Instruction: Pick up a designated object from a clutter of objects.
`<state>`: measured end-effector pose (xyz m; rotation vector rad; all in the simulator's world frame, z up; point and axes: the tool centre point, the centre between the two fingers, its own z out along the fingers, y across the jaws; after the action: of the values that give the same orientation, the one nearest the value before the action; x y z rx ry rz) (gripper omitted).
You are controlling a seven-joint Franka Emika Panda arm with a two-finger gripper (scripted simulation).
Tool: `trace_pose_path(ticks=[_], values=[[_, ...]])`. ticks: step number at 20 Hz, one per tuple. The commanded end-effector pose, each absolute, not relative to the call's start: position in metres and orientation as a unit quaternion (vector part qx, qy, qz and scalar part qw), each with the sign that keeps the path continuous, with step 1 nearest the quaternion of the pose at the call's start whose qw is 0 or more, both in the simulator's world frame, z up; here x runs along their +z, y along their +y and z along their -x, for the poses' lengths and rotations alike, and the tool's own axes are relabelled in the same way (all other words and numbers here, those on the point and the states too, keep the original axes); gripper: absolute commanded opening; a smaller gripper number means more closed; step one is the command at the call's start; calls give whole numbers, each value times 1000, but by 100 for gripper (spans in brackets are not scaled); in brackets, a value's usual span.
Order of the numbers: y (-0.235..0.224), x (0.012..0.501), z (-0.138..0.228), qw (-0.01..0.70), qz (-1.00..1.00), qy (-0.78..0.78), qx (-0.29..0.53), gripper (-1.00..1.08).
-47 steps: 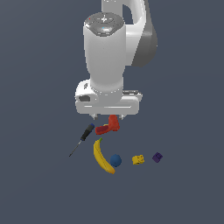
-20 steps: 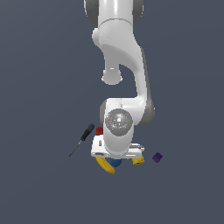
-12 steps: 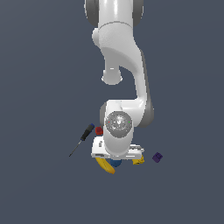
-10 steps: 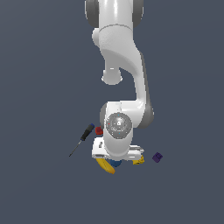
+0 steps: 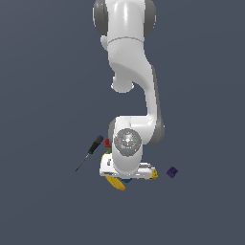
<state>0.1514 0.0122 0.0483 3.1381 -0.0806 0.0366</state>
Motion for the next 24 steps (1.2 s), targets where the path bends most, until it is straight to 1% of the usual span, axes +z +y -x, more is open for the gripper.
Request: trace_pose_path(ticks=[1, 2, 11, 12, 19, 24], values=[[18, 31, -144, 0, -1000, -22, 0, 100], [18, 31, -144, 0, -1000, -22, 0, -100], [18, 31, -144, 0, -1000, -22, 0, -100], [18, 47, -154, -1, -1000, -22, 14, -100], [16, 61, -152, -1, -1000, -22, 13, -100], [11, 91, -150, -1, -1000, -22, 12, -100]])
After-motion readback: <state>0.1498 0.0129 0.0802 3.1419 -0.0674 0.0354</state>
